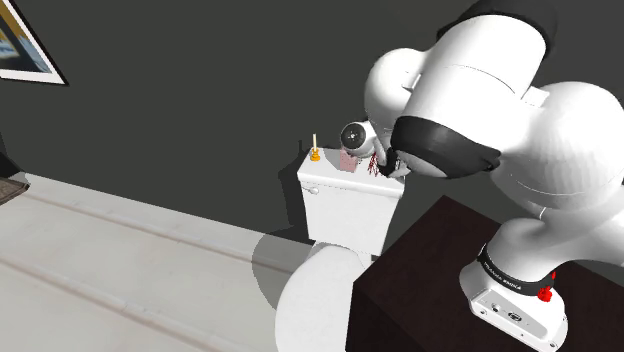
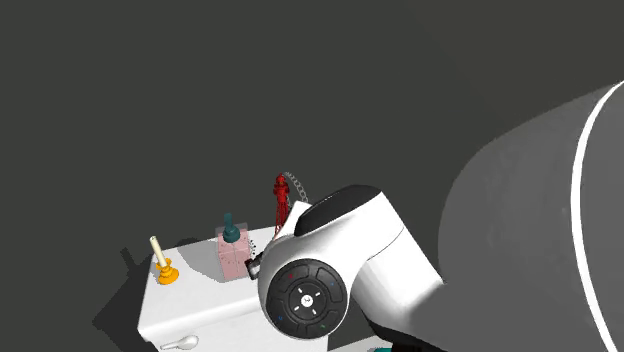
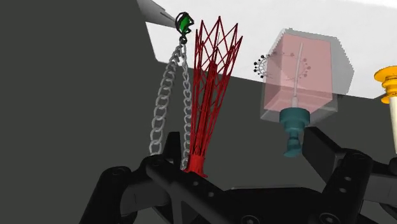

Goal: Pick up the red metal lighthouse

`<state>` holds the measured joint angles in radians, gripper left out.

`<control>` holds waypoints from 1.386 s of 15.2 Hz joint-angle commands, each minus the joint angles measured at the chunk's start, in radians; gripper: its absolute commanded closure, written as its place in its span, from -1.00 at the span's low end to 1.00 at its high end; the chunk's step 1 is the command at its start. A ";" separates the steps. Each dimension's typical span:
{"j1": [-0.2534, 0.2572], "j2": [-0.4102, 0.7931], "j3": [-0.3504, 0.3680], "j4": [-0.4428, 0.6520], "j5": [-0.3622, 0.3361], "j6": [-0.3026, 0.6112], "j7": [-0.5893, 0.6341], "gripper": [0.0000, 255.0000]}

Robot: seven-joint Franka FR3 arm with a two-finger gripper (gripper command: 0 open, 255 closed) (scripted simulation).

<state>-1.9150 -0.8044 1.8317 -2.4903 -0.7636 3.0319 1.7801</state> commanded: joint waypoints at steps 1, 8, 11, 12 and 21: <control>-0.080 -0.102 0.058 0.061 0.036 0.011 0.062 -1.00; -0.276 -0.376 0.140 0.278 0.153 -0.046 0.224 -1.00; -0.355 -0.470 0.154 0.380 0.200 -0.098 0.279 -1.00; -0.382 -0.499 0.157 0.414 0.215 -0.118 0.296 -1.00; -0.416 -0.584 0.204 0.476 0.242 -0.124 0.350 -1.00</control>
<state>-2.3293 -1.3817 2.0320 -2.0197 -0.5237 2.9083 2.1250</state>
